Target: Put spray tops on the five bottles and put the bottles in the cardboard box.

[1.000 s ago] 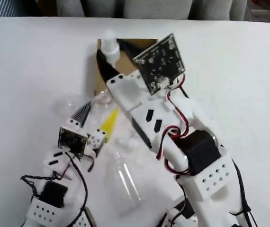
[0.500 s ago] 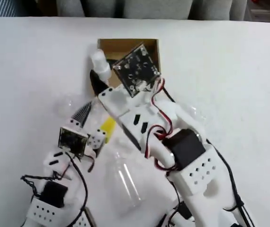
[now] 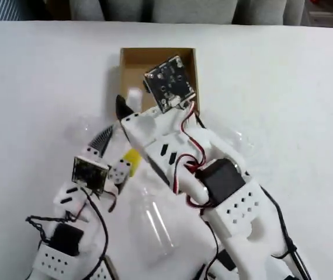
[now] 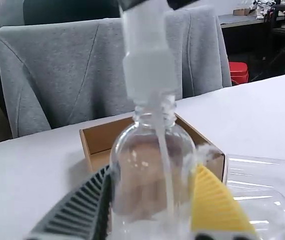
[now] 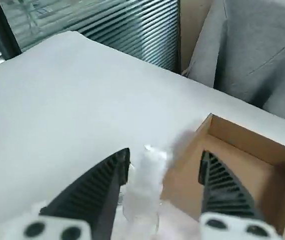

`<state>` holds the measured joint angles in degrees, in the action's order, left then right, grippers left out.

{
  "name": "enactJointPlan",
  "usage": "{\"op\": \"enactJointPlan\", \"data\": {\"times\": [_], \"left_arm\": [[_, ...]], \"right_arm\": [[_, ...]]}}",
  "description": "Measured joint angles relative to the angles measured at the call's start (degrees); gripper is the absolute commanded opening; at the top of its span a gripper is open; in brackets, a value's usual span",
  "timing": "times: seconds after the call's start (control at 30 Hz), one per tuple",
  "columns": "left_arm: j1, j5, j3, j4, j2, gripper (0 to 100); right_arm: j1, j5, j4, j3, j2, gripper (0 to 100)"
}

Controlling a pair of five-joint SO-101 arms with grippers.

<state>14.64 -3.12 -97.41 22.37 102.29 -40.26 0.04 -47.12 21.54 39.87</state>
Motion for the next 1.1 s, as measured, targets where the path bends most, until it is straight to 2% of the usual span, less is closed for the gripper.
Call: {"op": "enactJointPlan", "data": {"times": [0.23,0.3,0.4,0.47,0.53,0.77,1.1], "left_arm": [[-0.09,0.0,0.0,0.62,0.0,3],[-0.09,0.0,0.0,0.62,0.0,3],[-0.09,0.0,0.0,0.62,0.0,3],[-0.09,0.0,0.0,0.62,0.0,3],[-0.09,0.0,0.0,0.62,0.0,3],[-0.09,0.0,0.0,0.62,0.0,3],[-0.09,0.0,0.0,0.62,0.0,3]], "right_arm": [[0.0,0.0,-0.09,0.0,0.53,19.9],[1.05,0.0,-0.79,-0.88,1.14,14.9],[3.08,0.0,-1.14,-2.99,1.41,0.1],[4.75,0.0,-1.14,-3.69,1.58,4.5],[6.07,0.0,-1.14,-3.87,1.58,1.5],[10.37,0.0,-1.14,-3.87,-2.64,1.6],[10.46,0.0,2.29,-9.32,-15.65,1.6]]}}
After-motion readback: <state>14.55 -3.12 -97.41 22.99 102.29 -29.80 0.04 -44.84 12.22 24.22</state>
